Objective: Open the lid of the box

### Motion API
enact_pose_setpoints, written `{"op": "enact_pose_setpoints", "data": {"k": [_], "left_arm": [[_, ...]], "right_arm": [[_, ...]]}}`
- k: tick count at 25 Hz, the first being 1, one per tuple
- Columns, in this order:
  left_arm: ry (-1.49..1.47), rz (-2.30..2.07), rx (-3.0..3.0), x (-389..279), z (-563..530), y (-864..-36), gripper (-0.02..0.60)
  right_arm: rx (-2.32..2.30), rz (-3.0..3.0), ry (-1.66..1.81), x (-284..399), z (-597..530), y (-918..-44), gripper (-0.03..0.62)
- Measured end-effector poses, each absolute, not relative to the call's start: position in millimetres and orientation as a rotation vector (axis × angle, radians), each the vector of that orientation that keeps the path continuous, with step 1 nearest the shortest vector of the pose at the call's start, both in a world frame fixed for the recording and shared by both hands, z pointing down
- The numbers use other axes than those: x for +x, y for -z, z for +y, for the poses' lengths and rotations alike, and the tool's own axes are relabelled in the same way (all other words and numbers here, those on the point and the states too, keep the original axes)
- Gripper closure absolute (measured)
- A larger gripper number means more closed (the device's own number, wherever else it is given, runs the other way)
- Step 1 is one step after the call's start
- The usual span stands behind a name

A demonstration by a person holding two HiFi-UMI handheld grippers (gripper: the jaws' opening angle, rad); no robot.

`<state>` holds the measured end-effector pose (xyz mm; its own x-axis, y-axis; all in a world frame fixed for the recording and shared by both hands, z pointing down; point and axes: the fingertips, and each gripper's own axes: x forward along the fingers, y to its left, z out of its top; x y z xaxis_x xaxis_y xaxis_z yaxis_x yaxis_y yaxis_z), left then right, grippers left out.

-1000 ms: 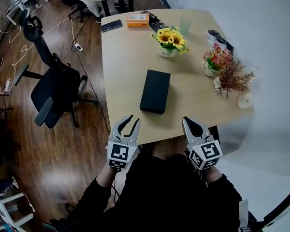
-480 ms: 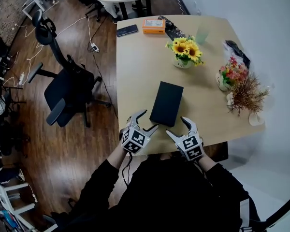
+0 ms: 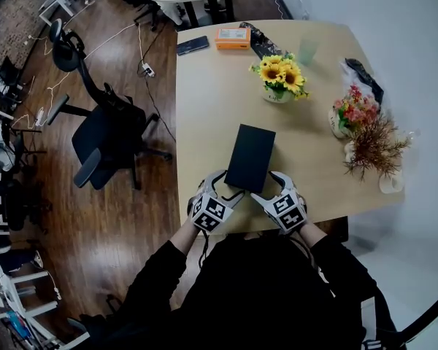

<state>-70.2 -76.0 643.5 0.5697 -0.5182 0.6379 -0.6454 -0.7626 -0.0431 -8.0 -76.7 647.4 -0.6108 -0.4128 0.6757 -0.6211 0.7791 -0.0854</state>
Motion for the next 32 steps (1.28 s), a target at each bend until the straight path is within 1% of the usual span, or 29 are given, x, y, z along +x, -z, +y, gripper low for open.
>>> {"op": "enact_pose_setpoints", "data": {"k": [3, 6, 10, 12, 14, 16, 17, 18, 19, 23, 25, 30, 32], "left_arm": [[-0.901, -1.043, 2.553, -65.2, -76.7, -642.1, 0.249], [-0.868, -1.103, 2.511, -59.5, -75.9, -640.6, 0.255], [-0.822, -1.139, 2.473, -49.2, -72.8, -638.3, 0.270], [-0.808, -1.111, 2.487, -40.5, -70.0, -638.2, 0.272], [-0.815, -1.073, 2.510, -33.2, -67.4, -638.0, 0.272], [-0.829, -1.057, 2.519, -29.4, -66.8, -637.7, 0.278], [-0.834, -1.066, 2.515, -29.3, -67.8, -637.4, 0.295], [-0.837, -1.082, 2.508, -30.2, -69.5, -637.0, 0.325], [-0.842, -1.098, 2.502, -31.7, -71.0, -636.9, 0.371], [-0.861, -1.103, 2.513, -32.5, -71.2, -637.5, 0.371], [-0.878, -1.094, 2.522, -32.4, -70.7, -638.1, 0.371], [-0.929, -1.087, 2.545, -33.3, -71.9, -638.6, 0.371], [-0.932, -1.089, 2.545, -33.1, -72.0, -639.6, 0.371]], "right_arm": [[0.761, -2.312, -0.405, -2.5, -78.9, -647.7, 0.221], [0.757, -2.310, -0.375, 4.7, -80.5, -646.9, 0.224], [0.695, -2.322, -0.342, 16.2, -81.0, -646.7, 0.264], [0.651, -2.325, -0.326, 23.2, -81.2, -646.6, 0.299], [0.621, -2.326, -0.298, 30.3, -82.0, -645.9, 0.354], [0.618, -2.327, -0.286, 36.8, -83.6, -645.4, 0.371], [0.623, -2.329, -0.292, 39.3, -84.2, -645.4, 0.377], [0.630, -2.331, -0.300, 41.2, -84.5, -645.4, 0.384], [0.639, -2.332, -0.307, 42.3, -84.6, -645.6, 0.390], [0.667, -2.336, -0.320, 42.5, -82.6, -644.2, 0.391], [0.689, -2.385, -0.423, 42.4, -81.4, -636.4, 0.393], [0.961, -2.448, -1.036, 52.3, -104.1, -613.3, 0.384], [0.995, -2.386, -1.163, 47.8, -108.1, -617.3, 0.384]]}}
